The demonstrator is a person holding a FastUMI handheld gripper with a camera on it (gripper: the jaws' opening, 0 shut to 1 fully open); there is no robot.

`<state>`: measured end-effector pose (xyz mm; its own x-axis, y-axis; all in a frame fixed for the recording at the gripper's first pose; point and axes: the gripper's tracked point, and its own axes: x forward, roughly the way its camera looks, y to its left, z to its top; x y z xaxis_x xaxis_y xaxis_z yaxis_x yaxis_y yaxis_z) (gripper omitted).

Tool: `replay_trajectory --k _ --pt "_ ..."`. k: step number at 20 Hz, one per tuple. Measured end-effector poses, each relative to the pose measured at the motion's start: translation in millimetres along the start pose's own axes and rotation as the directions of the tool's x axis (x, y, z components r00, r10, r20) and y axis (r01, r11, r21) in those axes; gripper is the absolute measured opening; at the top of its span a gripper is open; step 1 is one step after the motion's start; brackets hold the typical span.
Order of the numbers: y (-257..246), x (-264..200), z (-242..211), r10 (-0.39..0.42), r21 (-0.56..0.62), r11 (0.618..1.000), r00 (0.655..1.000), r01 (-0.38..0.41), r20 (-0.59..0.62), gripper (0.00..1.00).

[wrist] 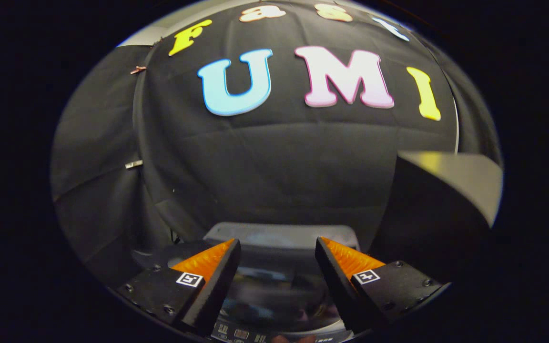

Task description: Put the clothes into the washing machine and then close the washing machine lid.

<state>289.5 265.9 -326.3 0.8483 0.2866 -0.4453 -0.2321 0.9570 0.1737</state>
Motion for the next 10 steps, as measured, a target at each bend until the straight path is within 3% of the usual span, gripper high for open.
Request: replay_trajectory --k 3,10 --pt "-19 0 -32 -0.016 0.073 0.997 1.0 0.017 -0.007 0.98" --pt "-40 -23 -28 -0.072 -0.085 0.993 0.993 0.079 0.09 0.98"
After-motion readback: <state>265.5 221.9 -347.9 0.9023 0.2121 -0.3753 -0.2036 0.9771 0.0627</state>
